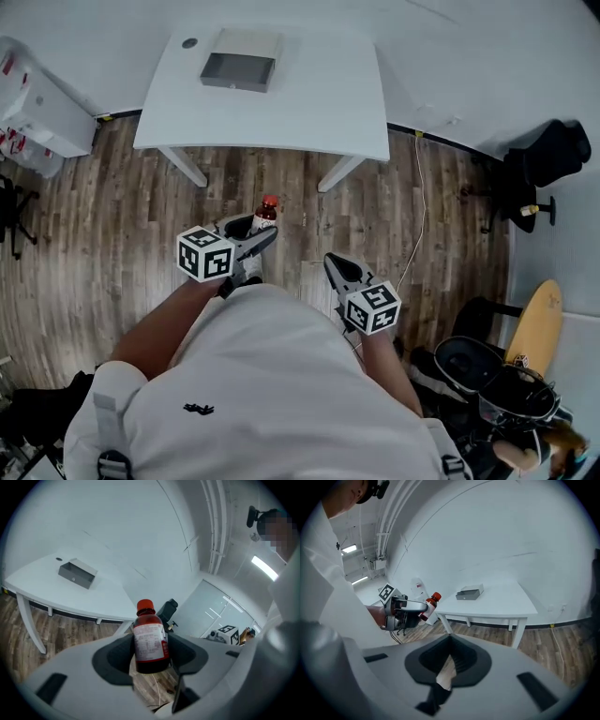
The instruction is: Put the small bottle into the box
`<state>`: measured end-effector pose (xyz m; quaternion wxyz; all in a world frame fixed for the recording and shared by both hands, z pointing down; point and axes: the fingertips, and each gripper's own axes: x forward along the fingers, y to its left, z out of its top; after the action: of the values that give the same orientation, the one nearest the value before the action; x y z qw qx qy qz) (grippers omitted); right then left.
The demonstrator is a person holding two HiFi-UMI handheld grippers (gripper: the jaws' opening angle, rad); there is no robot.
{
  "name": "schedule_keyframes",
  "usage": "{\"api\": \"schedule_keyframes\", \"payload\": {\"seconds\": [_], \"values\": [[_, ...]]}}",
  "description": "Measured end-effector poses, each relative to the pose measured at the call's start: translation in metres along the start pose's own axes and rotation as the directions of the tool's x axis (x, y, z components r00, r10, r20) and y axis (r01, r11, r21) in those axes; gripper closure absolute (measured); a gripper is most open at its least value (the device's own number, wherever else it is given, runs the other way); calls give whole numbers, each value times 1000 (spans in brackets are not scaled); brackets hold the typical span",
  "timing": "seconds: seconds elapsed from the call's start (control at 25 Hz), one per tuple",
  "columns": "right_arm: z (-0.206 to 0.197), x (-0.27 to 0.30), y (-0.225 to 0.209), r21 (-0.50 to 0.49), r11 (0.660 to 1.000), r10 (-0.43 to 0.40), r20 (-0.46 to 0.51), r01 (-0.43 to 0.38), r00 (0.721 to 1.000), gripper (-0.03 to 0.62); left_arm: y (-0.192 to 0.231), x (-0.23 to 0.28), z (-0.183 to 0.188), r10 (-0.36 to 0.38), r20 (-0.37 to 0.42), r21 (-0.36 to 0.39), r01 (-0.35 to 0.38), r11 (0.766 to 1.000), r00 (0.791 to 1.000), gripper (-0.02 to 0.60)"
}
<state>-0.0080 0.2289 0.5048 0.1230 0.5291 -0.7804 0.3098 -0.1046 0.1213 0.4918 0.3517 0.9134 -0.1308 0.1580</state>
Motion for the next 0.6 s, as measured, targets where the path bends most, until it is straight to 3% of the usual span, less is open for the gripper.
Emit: {"api": "schedule_keyframes", "payload": {"seconds": [0.28,0.6], "values": [[66,85,-15,32,999,30,17,-30,999,588,94,5,83,74,25,19,-74,997,997,353],[122,158,-60,-36,991,124,-60,-126,991,588,176,27,159,195,86,-23,-194,981,977,353]]}}
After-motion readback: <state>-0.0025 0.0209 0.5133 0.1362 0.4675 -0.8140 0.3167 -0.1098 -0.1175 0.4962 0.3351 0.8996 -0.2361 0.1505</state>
